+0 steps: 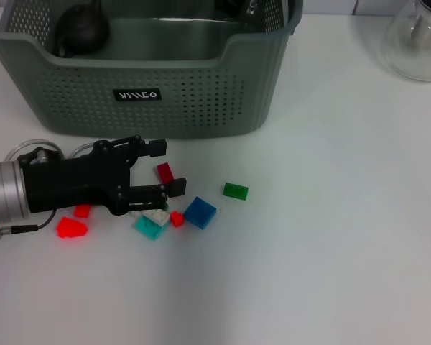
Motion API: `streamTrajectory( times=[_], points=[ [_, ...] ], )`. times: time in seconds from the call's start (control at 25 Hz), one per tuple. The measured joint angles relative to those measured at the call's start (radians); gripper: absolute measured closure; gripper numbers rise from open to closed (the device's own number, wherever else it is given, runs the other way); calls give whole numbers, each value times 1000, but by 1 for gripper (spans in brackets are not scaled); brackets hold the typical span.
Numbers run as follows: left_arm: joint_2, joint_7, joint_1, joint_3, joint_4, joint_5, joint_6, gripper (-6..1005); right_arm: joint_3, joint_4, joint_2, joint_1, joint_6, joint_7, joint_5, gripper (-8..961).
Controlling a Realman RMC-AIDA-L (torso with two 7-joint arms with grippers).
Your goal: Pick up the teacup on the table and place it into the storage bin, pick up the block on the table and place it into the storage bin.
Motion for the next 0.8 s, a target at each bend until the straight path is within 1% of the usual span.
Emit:
streamTrajectory(
  times=[0.24,0.44,0.56,0.64,0.8],
  points=[
    [0,0,2,0,0,0,8,171,0,-3,-2,-2,2,26,0,848],
    [0,0,3,-2,0,4,9,171,-5,-46,-4,-24,-6,51,-3,617],
    [0,0,6,-3,0,5,9,171,-6,-118,-5,-60,-20,62,-2,436],
    [2,0,9,-4,0,5,11,172,-6,-190,-7,-89,-44,77,-4,419],
    [4,0,15,-6,1,0,22,172,-4,-398,-10,-171,-141,115,-8,384]
  ],
)
